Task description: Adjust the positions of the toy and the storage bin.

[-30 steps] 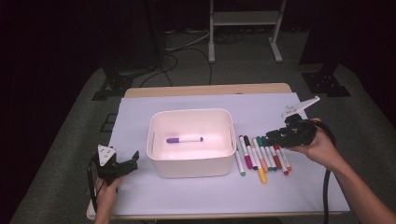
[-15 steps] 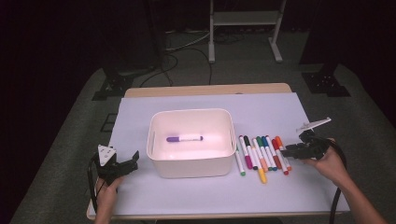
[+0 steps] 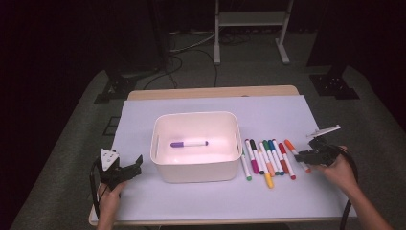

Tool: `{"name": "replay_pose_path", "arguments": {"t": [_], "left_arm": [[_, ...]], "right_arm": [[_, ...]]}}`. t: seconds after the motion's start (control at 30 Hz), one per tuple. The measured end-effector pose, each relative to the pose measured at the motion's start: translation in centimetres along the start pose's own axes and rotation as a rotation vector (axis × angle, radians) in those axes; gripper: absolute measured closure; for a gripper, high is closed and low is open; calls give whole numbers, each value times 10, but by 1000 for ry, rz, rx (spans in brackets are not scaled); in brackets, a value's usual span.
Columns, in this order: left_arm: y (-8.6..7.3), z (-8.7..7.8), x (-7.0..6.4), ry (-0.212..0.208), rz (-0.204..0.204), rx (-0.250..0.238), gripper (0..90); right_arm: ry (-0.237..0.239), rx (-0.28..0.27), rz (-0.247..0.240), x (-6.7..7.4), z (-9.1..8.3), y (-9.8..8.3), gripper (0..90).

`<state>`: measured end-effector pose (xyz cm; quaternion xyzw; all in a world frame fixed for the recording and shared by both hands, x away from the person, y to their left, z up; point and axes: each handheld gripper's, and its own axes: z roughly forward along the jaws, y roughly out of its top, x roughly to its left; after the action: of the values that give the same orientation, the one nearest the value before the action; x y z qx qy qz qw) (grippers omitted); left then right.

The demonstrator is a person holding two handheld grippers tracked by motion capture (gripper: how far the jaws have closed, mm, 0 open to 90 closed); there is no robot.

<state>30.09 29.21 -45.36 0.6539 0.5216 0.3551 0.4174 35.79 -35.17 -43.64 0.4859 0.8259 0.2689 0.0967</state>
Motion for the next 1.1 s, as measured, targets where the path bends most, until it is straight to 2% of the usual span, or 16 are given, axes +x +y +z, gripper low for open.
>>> {"name": "replay_pose_path", "arguments": {"t": [0.13, 0.27, 0.47, 0.5, 0.53, 0.57, 0.6, 0.73, 0.77, 0.8, 0.9, 0.97, 1.0, 1.03, 1.07, 1.1], "left_arm": [[0, 0, 0, 0, 2, 0, 0], [0, 0, 0, 0, 1, 0, 0], [0, 0, 0, 3, -1, 3, 0], [0, 0, 0, 3, 0, 3, 0], [0, 0, 0, 1, 1, 2, 0], [0, 0, 0, 2, 2, 3, 0], [0, 0, 0, 2, 2, 3, 0], [0, 0, 0, 4, 1, 3, 0], [0, 0, 0, 4, 0, 3, 0], [0, 0, 0, 4, -1, 2, 0], [0, 1, 0, 4, -3, 1, 0], [0, 1, 0, 4, -4, 2, 0], [0, 1, 0, 4, -4, 2, 0], [0, 1, 0, 4, -4, 2, 0], [0, 1, 0, 4, -3, 2, 0], [0, 0, 0, 3, -1, 3, 0]], "right_arm": [[0, -17, 34, -7, -3, -7, 755], [-9, -11, 49, -5, -5, -7, 759], [40, -33, 55, 2, -14, -9, 759], [49, -54, 38, 8, -21, -8, 759], [49, -54, 38, 8, -21, -8, 759], [68, -73, 25, 14, -29, -4, 759], [68, -73, 25, 14, -29, -4, 759], [104, -104, -7, 28, -45, 5, 759], [128, -122, -22, 34, -54, 12, 759], [128, -122, -22, 34, -54, 12, 759], [161, -149, -41, 44, -67, 23, 759], [204, -177, -62, 54, -79, 37, 759], [204, -177, -62, 54, -79, 37, 759], [213, -185, -89, 63, -87, 47, 758], [213, -185, -89, 63, -87, 47, 758], [229, -197, -113, 73, -94, 57, 758]]}}
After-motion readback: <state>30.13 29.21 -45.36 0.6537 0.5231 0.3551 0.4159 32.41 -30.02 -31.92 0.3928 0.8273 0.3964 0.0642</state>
